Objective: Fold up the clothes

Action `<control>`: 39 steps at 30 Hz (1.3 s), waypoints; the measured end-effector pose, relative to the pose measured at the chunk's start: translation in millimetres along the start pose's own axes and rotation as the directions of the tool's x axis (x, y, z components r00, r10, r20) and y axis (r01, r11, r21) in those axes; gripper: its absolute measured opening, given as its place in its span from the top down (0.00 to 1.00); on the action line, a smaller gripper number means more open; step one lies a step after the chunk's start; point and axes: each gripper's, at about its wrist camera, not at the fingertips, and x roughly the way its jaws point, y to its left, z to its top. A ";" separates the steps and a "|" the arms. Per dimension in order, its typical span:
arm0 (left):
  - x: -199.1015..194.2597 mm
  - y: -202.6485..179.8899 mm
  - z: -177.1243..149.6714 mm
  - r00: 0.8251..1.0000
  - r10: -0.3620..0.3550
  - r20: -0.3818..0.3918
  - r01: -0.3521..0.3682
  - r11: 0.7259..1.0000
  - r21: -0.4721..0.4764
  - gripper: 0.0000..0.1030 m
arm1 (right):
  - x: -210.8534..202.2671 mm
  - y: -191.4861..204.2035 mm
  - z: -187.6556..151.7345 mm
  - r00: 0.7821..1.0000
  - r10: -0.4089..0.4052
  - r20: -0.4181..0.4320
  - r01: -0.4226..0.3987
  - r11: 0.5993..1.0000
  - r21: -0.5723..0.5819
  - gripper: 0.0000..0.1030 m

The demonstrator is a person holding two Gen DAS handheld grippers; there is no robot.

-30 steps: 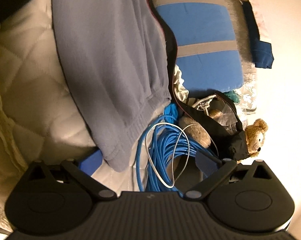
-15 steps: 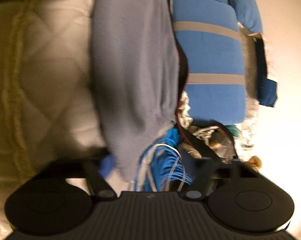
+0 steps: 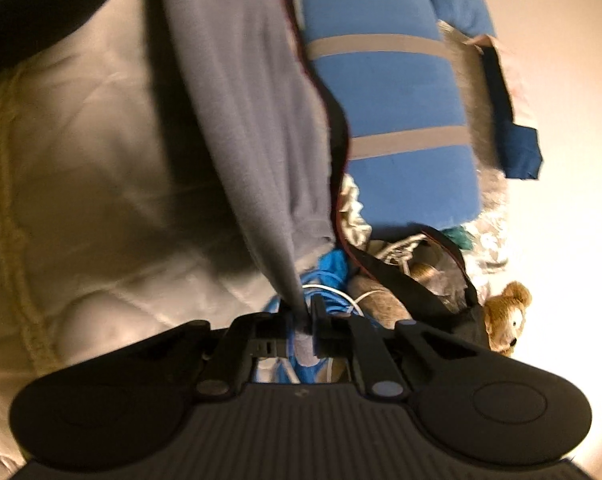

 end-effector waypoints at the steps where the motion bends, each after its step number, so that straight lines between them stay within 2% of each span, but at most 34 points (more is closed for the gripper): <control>1: -1.3 -4.4 -1.6 1.000 0.013 0.013 -0.013 0.999 0.053 0.23 | 0.2 -4.8 0.9 1.000 -0.007 0.001 0.007 1.000 0.011 0.92; 4: 5.7 -16.6 -11.2 0.998 0.046 0.040 -0.053 0.974 0.218 0.23 | 1.0 -18.2 3.3 1.000 -0.023 0.001 0.023 0.999 0.040 0.92; 8: 19.9 -32.4 -20.3 0.996 0.063 0.058 -0.081 0.911 0.404 0.23 | 1.1 -28.1 3.6 0.999 -0.035 -0.005 0.036 0.998 0.053 0.92; 10: 28.9 -39.2 -24.0 0.996 0.070 0.064 -0.091 0.878 0.470 0.23 | 1.3 -30.8 2.6 0.999 -0.040 -0.012 0.041 0.997 0.061 0.92; 12: 38.1 -40.4 -22.4 0.994 0.092 0.062 -0.111 0.865 0.489 0.23 | 1.7 -31.9 1.5 0.999 -0.044 -0.020 0.045 0.997 0.070 0.92; 15: 56.9 -33.9 -20.0 0.991 0.135 0.023 -0.131 0.879 0.458 0.23 | 1.6 -30.1 0.0 0.999 -0.046 -0.027 0.048 0.996 0.077 0.92; 17: 70.9 -24.6 -16.7 0.989 0.144 -0.027 -0.123 0.913 0.389 0.23 | 2.7 -27.8 -0.5 0.999 -0.044 -0.029 0.046 0.996 0.077 0.92; 19: 84.0 -11.6 -14.2 0.990 0.118 -0.078 -0.091 0.953 0.290 0.24 | 2.9 -25.0 -0.8 0.999 -0.041 -0.031 0.043 0.996 0.080 0.92; 21: 96.9 -1.4 -14.9 0.989 0.100 -0.109 -0.073 0.970 0.231 0.24 | 3.5 -22.8 -1.3 0.999 -0.036 -0.033 0.039 0.996 0.083 0.92; 24: 113.7 6.2 -20.4 0.985 0.100 -0.138 -0.068 0.974 0.215 0.33 | 3.7 -20.7 -2.7 0.999 -0.031 -0.035 0.034 0.996 0.087 0.92; 25: 117.3 8.4 -23.3 0.986 0.092 -0.139 -0.062 0.975 0.212 0.41 | 3.7 -19.7 -3.1 0.999 -0.030 -0.035 0.033 0.996 0.088 0.92; 27: 123.2 12.4 -29.4 0.988 0.075 -0.134 -0.047 0.978 0.205 0.61 | 3.8 -18.2 -3.9 0.999 -0.026 -0.036 0.029 0.996 0.089 0.92; 28: 124.4 13.7 -31.9 0.988 0.076 -0.135 -0.047 0.978 0.205 0.87 | 3.9 -17.6 -4.2 0.999 -0.023 -0.037 0.026 0.996 0.089 0.92; 29: 122.8 15.3 -33.6 0.987 0.091 -0.133 -0.062 0.976 0.208 0.97 | 4.1 -17.0 -4.6 0.999 -0.019 -0.038 0.023 0.996 0.089 0.92; 34: 112.1 36.6 -42.1 0.977 0.173 -0.123 -0.137 0.957 0.256 0.97 | 8.5 -15.0 -6.1 0.999 -0.011 -0.044 0.014 0.997 0.082 0.92; 39: 92.5 66.4 -58.3 0.965 0.221 -0.143 -0.170 0.938 0.302 0.97 | 11.1 -13.6 -7.2 0.998 0.009 -0.054 -0.005 0.996 0.087 0.92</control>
